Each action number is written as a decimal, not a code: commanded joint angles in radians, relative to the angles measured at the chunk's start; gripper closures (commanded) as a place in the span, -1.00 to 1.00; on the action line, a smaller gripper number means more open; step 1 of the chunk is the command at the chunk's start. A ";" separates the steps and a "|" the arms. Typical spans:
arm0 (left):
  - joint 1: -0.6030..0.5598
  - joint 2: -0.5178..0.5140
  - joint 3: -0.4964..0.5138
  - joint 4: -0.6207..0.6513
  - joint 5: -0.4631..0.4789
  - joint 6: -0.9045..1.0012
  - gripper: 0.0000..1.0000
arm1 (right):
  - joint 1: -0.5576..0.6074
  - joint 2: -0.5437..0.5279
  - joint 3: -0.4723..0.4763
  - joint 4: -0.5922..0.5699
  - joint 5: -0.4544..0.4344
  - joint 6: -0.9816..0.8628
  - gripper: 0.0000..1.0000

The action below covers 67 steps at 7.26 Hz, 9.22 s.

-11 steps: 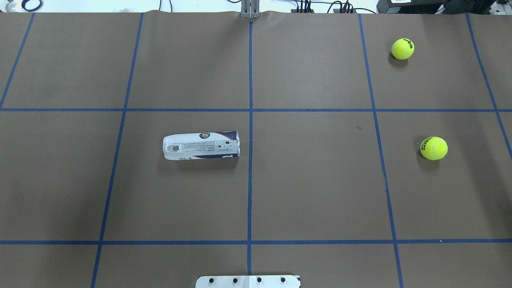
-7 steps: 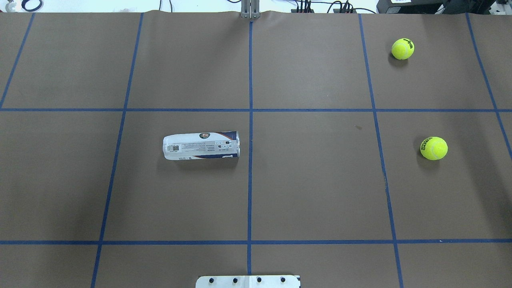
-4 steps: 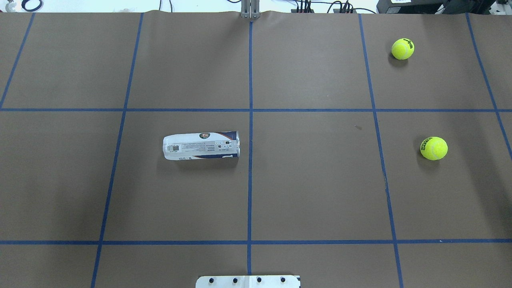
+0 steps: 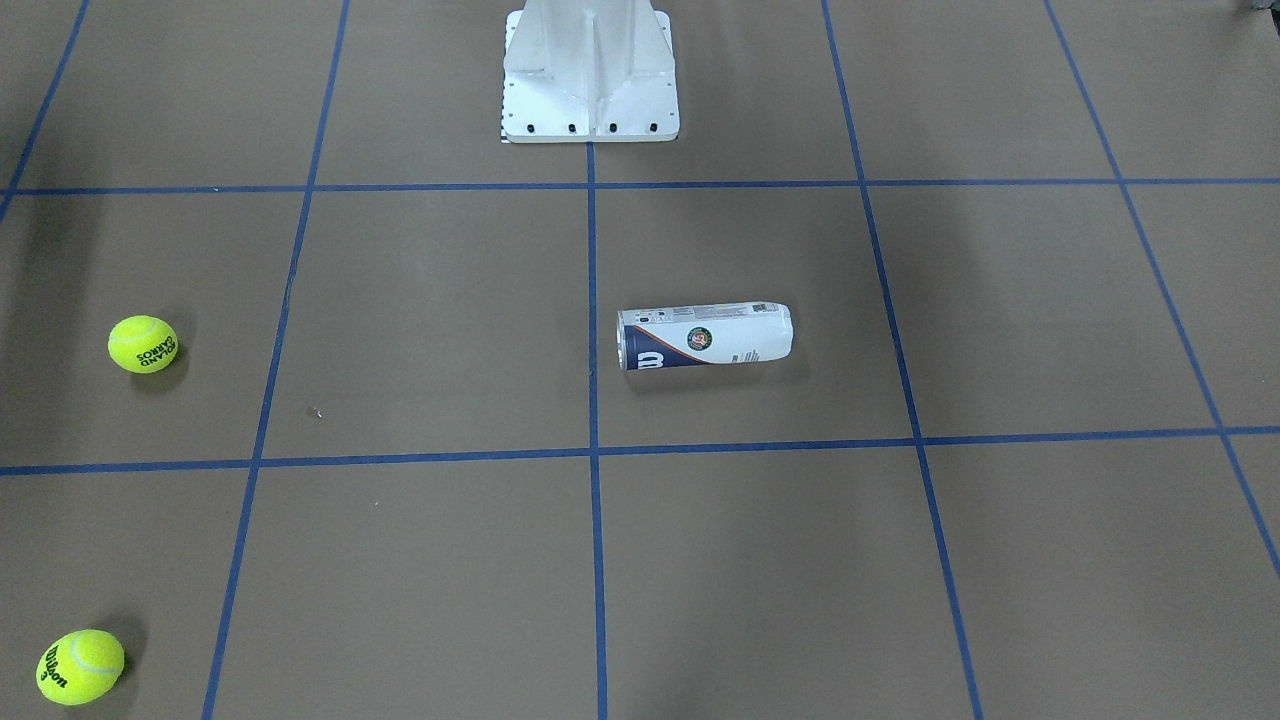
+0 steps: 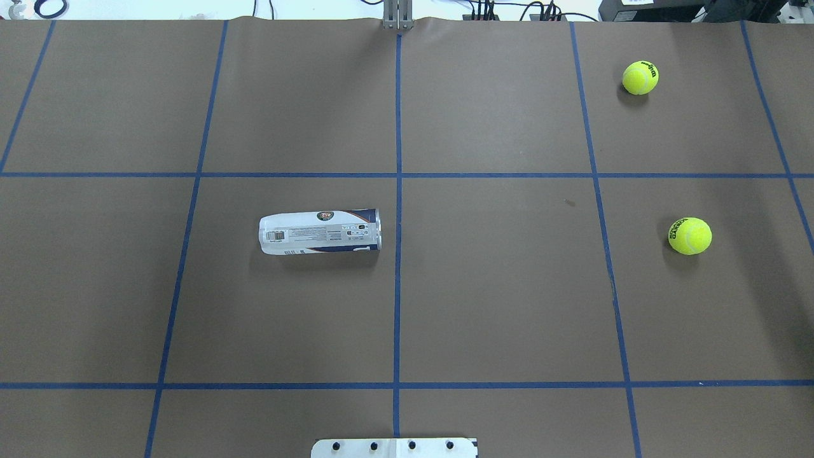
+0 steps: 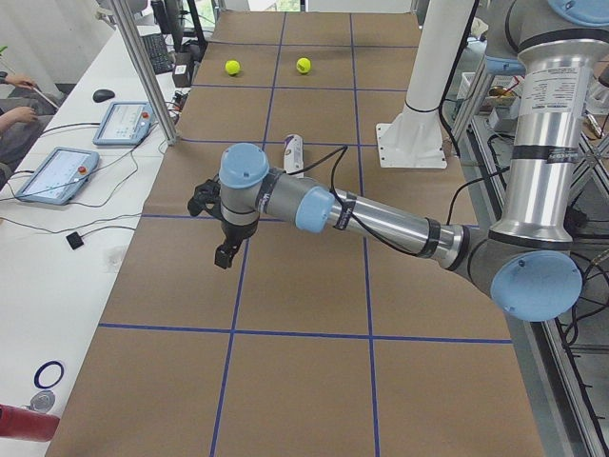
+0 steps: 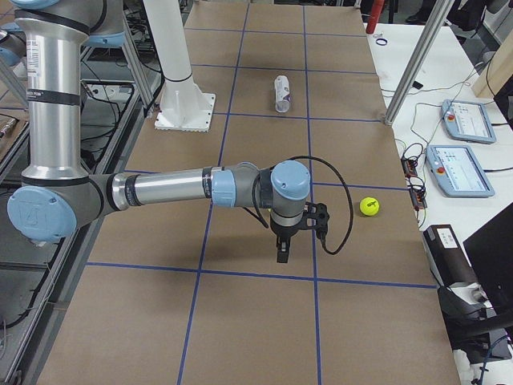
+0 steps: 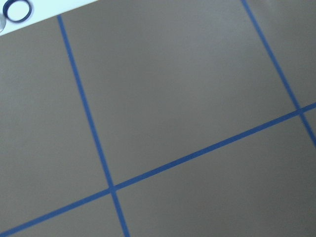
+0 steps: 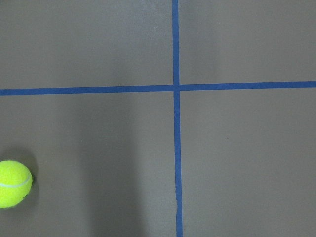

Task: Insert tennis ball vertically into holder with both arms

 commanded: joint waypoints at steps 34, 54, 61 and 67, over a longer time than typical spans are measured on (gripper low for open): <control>0.924 -0.755 0.457 -0.004 0.468 0.201 -0.99 | 0.000 -0.010 -0.005 -0.002 0.019 0.002 -0.99; 0.864 -0.759 0.255 -0.163 0.468 0.008 -0.22 | 0.011 -0.004 0.021 0.000 0.043 -0.002 -0.99; 0.832 -0.626 0.268 -0.984 0.777 -0.557 -0.19 | 0.011 0.008 0.045 0.000 0.042 0.002 -0.99; 0.810 -0.500 0.265 -1.167 0.868 -0.683 -0.19 | 0.011 0.016 0.059 0.000 0.042 0.003 -0.99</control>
